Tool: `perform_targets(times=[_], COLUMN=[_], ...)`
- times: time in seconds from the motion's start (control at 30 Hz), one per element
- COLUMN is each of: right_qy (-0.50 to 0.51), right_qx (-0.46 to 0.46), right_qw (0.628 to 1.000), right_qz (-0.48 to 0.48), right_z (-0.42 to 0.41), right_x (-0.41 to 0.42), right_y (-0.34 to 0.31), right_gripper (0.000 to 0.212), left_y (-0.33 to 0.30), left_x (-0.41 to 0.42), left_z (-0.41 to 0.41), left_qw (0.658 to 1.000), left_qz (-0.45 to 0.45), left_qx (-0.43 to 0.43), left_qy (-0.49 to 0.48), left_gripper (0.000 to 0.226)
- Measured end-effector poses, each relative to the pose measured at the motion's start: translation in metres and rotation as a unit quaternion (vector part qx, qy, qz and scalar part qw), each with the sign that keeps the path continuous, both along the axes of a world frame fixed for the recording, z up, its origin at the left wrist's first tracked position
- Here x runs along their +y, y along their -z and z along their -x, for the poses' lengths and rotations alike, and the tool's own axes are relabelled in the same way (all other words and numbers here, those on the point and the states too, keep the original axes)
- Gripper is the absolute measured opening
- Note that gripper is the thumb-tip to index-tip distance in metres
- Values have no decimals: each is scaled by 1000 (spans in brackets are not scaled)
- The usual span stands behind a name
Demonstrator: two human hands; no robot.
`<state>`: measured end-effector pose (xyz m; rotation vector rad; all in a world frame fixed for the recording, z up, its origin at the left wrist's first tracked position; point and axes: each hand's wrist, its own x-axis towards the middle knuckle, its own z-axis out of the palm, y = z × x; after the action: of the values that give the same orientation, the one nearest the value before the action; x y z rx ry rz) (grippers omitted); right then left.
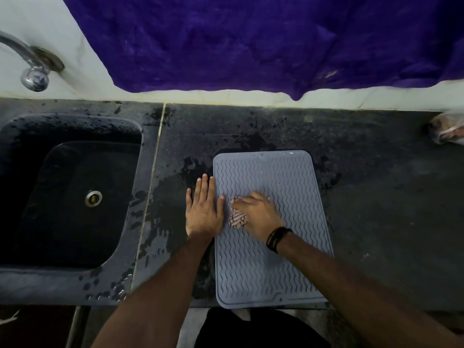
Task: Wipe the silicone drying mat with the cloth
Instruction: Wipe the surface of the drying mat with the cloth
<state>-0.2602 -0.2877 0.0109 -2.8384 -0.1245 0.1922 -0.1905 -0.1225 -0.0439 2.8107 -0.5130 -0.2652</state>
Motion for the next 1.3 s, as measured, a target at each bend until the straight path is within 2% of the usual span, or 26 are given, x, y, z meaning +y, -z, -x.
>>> perform_targets(times=[0.17, 0.3, 0.43, 0.73, 0.87, 0.93, 1.03, 1.13, 1.3], right_qy=[-7, 59, 67, 19, 34, 56, 34, 22, 66], right_qx=[0, -50, -10, -20, -28, -25, -2, 3, -12], right_qw=[1000, 997, 998, 999, 999, 998, 999, 999, 997], right_qz=[-7, -18, 9, -28, -27, -11, 36, 44, 25], right_z=[-19, -63, -99, -56, -81, -105, -128, -123, -105], right_x=[-5, -13, -17, -16, -20, -23, -26, -36, -54], right_y=[-5, -12, -13, 2, -6, -14, -20, -16, -11], right_gripper=[53, 54, 52, 55, 48, 54, 60, 55, 54], left_y=[-15, -12, -3, 0, 1, 1, 1, 0, -3], left_x=[-6, -16, -15, -16, -16, -17, -17, -16, -17], left_z=[-26, -57, -55, -55, -58, -58, -58, -58, -58], left_qw=[999, 999, 999, 999, 999, 999, 999, 999, 999], left_qz=[22, 13, 15, 20, 15, 17, 23, 28, 34], left_qx=[-37, -8, -18, -25, -23, -21, -18, -12, -7], left_qy=[21, 40, 43, 37, 30, 29, 26, 25, 28], left_gripper=[64, 64, 64, 62, 64, 64, 63, 63, 64])
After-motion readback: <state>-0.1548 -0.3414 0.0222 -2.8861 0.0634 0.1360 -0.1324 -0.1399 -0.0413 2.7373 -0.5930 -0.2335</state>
